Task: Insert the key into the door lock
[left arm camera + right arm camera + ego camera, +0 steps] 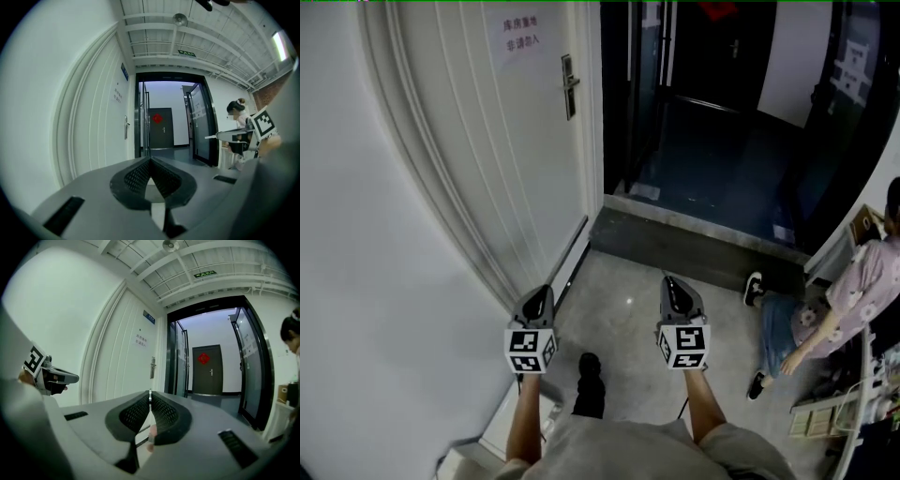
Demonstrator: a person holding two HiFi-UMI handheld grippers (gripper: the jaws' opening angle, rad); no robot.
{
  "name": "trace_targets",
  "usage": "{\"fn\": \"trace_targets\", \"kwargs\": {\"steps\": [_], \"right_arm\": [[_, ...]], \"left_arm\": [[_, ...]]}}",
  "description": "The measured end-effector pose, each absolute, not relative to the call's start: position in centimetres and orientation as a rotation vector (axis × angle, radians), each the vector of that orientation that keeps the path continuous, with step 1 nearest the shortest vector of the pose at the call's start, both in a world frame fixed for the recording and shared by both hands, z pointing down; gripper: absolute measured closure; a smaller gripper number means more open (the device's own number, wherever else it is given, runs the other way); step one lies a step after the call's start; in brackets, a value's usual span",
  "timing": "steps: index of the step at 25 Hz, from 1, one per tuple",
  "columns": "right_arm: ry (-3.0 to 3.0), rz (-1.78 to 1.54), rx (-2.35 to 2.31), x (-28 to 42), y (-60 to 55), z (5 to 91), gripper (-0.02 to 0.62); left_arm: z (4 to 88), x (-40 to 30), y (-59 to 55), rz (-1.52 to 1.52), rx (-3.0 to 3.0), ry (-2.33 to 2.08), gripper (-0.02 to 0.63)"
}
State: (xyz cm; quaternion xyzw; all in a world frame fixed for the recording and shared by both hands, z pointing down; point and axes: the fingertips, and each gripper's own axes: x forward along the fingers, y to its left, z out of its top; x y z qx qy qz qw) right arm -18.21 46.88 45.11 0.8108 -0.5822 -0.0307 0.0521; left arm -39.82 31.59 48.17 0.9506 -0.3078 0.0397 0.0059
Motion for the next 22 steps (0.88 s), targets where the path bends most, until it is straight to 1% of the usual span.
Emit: {"fn": "trace_targets", "kwargs": {"steps": [5, 15, 22], "right_arm": [[-1.738, -0.094, 2.463, -14.9, 38.7, 44.8, 0.565], [-1.707, -0.155, 2.437, -9.0, 21.2, 41.4, 0.565], [-1.671, -0.154, 2.439, -5.7, 13.0, 41.4, 0.565]], "left_arm": [[48.4, -35.6, 23.3, 0.111, 2.978, -0.911, 0.589], [45.6, -27.6, 6.1, 0.053, 2.994, -0.845, 0.589], [45.0, -23.8, -2.2, 0.06, 3.025, -0.798, 0.589]]}}
